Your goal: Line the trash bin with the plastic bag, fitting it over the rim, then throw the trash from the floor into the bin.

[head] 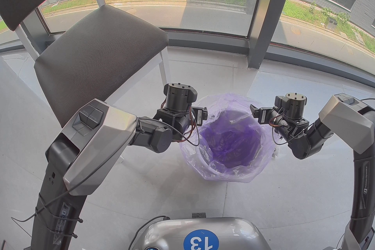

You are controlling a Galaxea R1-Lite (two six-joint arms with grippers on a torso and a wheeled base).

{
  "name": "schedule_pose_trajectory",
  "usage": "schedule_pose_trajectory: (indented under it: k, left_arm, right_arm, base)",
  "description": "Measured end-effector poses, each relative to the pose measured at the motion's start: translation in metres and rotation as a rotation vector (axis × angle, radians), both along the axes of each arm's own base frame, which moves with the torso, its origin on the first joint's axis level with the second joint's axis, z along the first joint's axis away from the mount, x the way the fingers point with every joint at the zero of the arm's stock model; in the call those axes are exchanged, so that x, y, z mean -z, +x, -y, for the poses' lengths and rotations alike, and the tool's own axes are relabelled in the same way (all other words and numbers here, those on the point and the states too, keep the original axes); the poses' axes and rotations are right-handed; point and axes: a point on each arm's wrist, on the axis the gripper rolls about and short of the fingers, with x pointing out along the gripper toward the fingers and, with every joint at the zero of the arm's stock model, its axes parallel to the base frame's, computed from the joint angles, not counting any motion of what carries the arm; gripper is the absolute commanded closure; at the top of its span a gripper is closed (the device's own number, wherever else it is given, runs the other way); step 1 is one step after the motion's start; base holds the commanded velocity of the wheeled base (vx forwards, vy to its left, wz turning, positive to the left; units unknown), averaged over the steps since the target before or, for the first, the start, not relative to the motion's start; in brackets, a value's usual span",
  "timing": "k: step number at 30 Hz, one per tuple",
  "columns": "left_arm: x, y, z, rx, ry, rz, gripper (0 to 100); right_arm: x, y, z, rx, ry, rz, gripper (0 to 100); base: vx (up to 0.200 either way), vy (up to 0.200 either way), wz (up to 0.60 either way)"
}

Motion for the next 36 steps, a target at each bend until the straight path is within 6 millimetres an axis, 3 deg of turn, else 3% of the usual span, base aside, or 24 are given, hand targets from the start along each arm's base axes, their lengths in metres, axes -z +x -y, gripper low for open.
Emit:
schedule_pose_trajectory:
  k: [24, 36]
  left_arm:
    - [0.026, 0.016, -0.007, -0.031, 0.018, -0.046, 0]
    - [0.039, 0.015, -0.005, -0.046, -0.017, -0.080, 0]
  right_arm:
    - [0.018, 0.017, 0.024, 0.031, 0.006, -0.062, 0]
    - [0.031, 0.020, 0.026, 0.037, 0.001, -0.099, 0]
  base:
    - [0.000, 0.000, 0.00]
    - [0.000, 0.000, 0.00]
